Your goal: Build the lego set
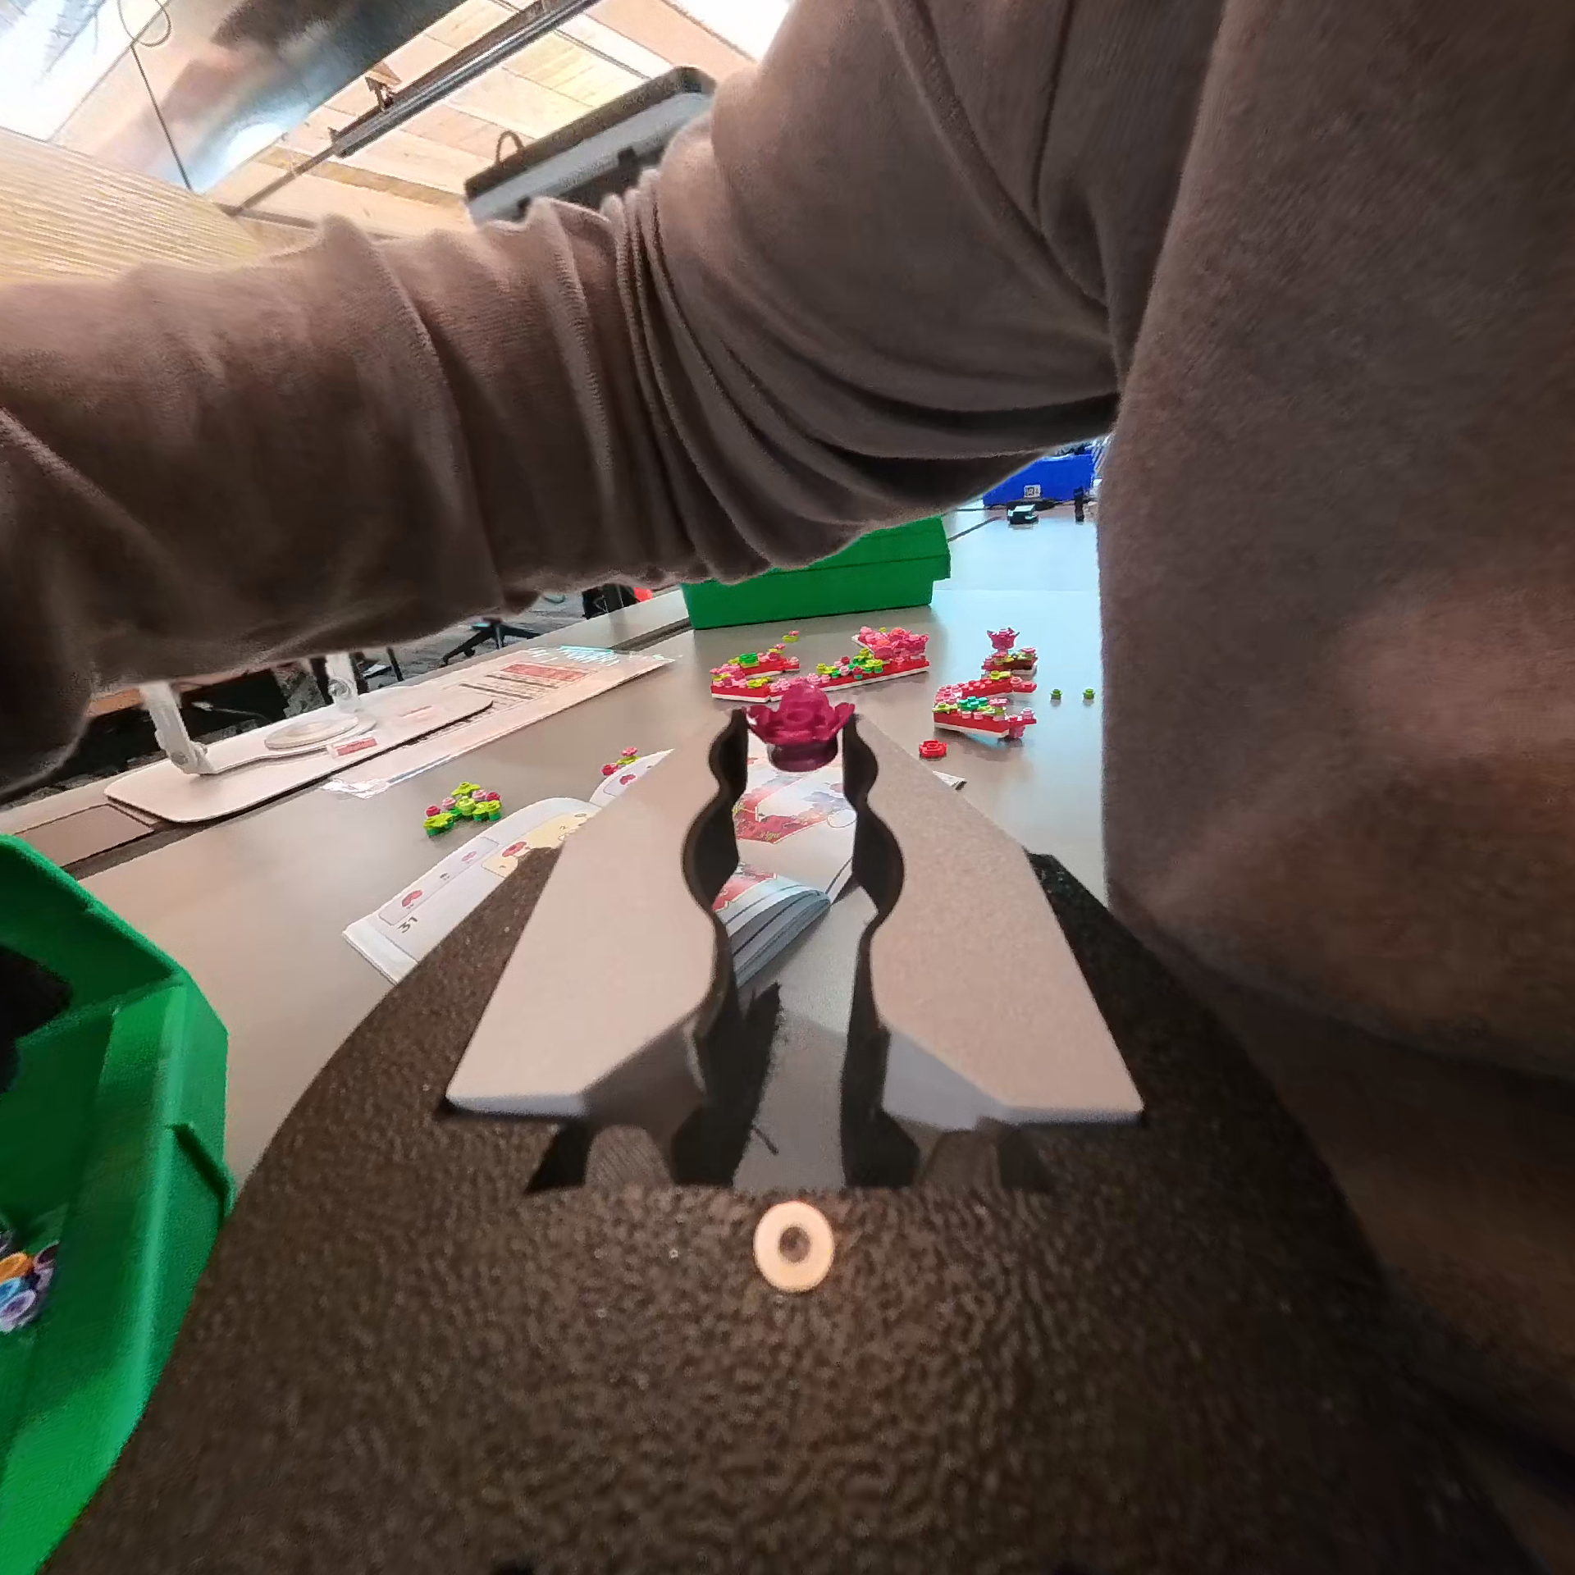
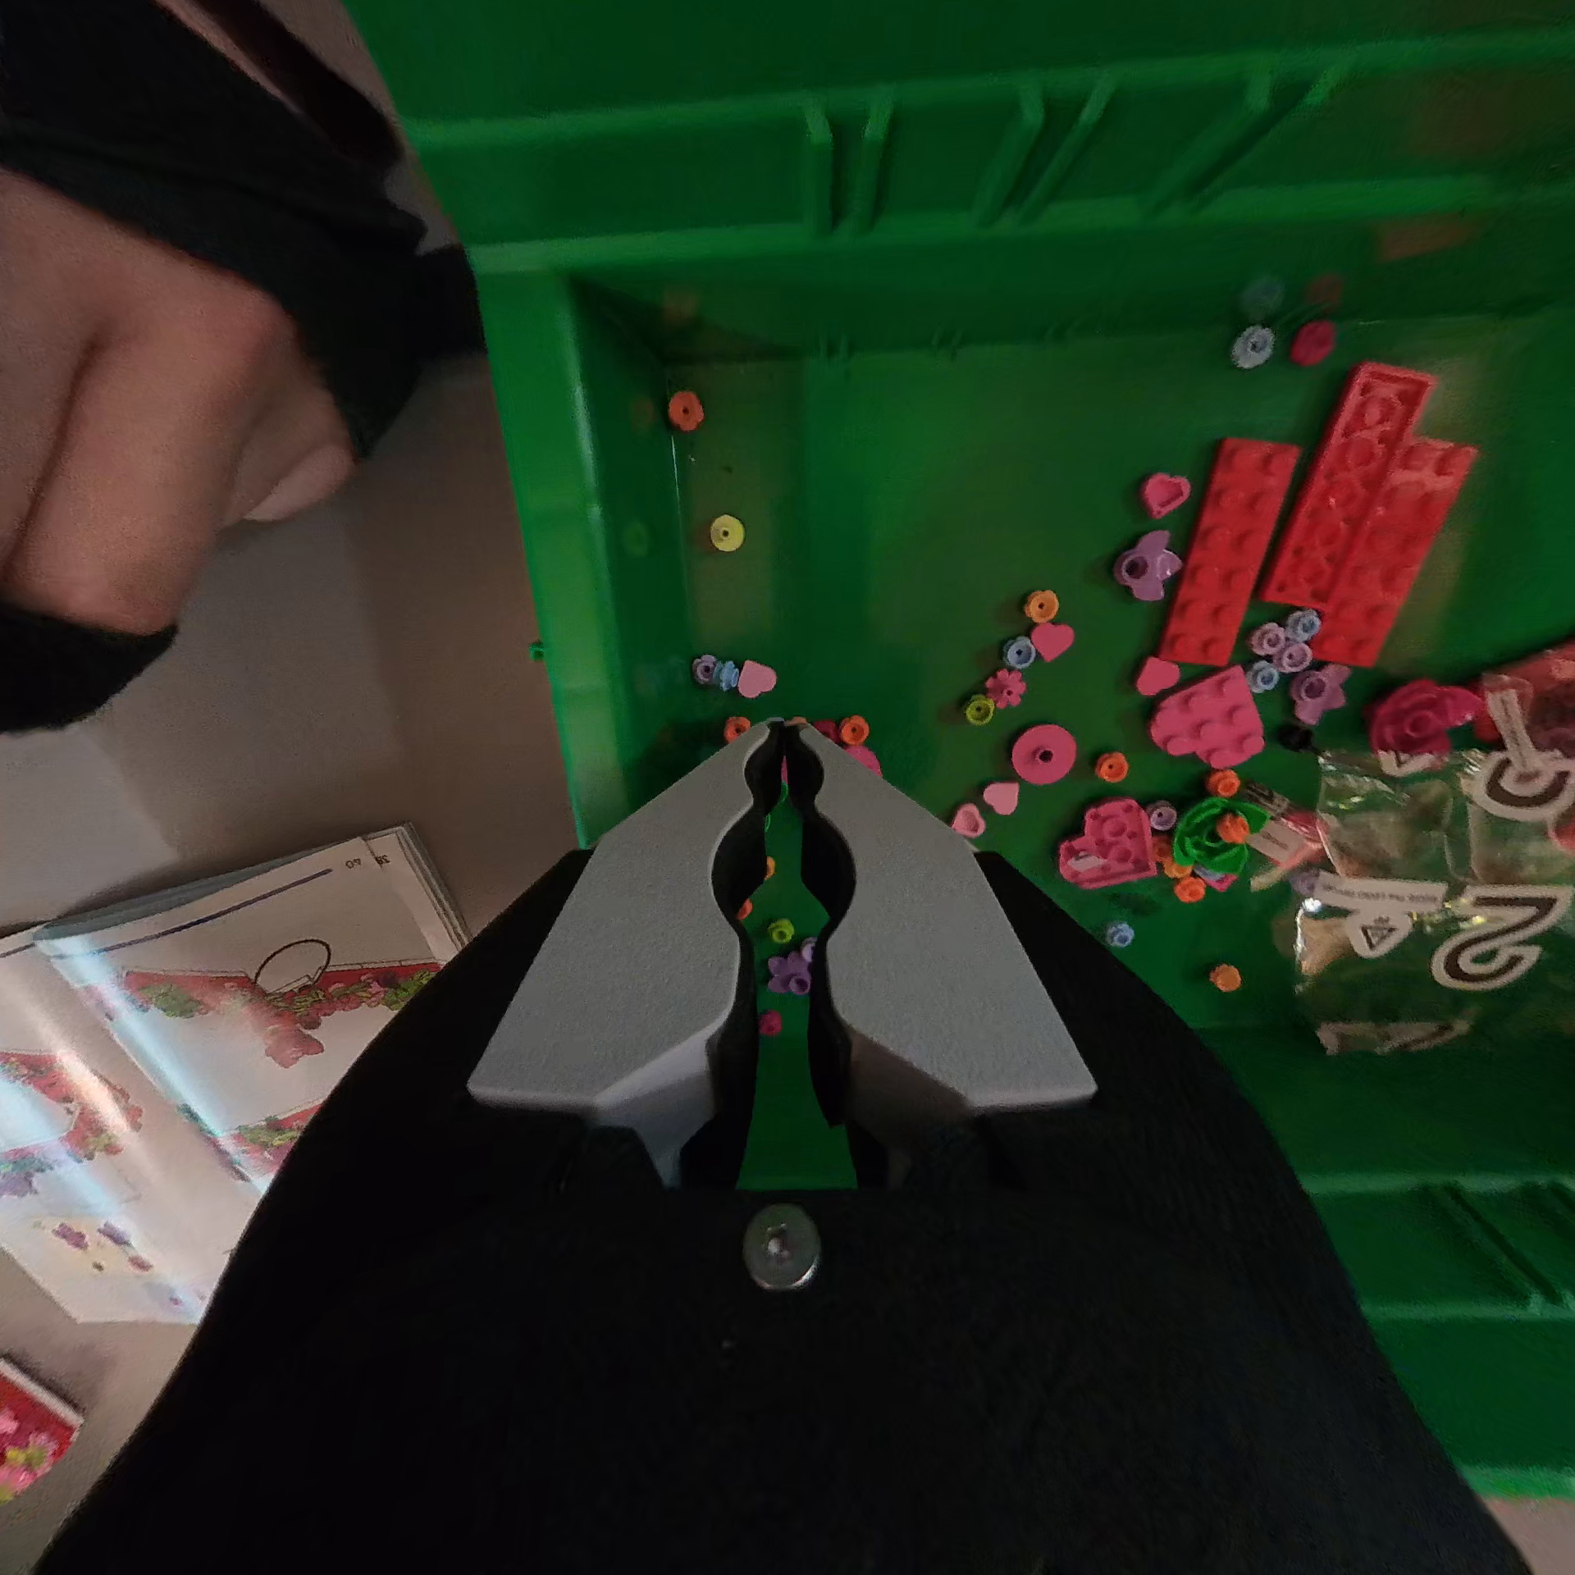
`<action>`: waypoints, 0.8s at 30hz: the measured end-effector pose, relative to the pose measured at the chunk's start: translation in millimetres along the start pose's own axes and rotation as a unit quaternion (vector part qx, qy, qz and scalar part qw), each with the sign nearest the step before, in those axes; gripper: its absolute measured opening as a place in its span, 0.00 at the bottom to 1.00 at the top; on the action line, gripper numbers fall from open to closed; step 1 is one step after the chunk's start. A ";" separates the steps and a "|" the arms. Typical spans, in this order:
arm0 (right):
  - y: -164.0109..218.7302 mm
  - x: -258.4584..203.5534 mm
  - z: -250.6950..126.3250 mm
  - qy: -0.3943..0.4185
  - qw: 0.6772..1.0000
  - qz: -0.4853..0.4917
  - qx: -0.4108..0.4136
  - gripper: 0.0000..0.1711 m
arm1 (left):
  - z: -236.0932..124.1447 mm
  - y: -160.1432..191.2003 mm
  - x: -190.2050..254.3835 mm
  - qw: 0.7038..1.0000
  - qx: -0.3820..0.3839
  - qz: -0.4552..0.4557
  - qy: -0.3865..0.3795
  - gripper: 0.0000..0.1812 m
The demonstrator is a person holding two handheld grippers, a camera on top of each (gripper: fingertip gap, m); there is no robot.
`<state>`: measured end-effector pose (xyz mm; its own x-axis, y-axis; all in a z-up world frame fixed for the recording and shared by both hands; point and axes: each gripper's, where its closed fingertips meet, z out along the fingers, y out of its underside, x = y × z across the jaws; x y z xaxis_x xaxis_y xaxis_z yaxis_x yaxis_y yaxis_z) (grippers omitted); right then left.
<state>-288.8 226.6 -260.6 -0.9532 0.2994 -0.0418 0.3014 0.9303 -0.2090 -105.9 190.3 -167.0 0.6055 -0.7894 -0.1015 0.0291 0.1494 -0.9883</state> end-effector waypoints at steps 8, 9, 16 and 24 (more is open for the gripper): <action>-2.4 -3.3 -30.6 0.051 0.995 0.038 0.076 0.00 | 0.2 0.3 -0.1 1.000 -0.001 0.000 0.000 0.11; -3.6 -4.4 -36.6 0.061 0.993 0.045 0.091 0.00 | 0.1 0.2 -0.3 1.000 0.000 -0.001 0.000 0.11; 9.8 -30.5 -75.1 0.146 0.973 0.110 0.141 0.00 | 0.1 -0.1 -0.3 1.000 0.000 -0.001 0.000 0.11; 44.9 -110.8 -93.2 0.232 0.935 0.237 0.128 0.00 | 0.6 0.1 -0.7 1.000 0.000 0.001 -0.002 0.11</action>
<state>-167.4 254.9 -174.3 -0.5831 0.7799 0.2274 0.6144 0.6065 -0.5046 -105.9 191.2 -167.0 0.6093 -0.7861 -0.1034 0.0271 0.1510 -0.9882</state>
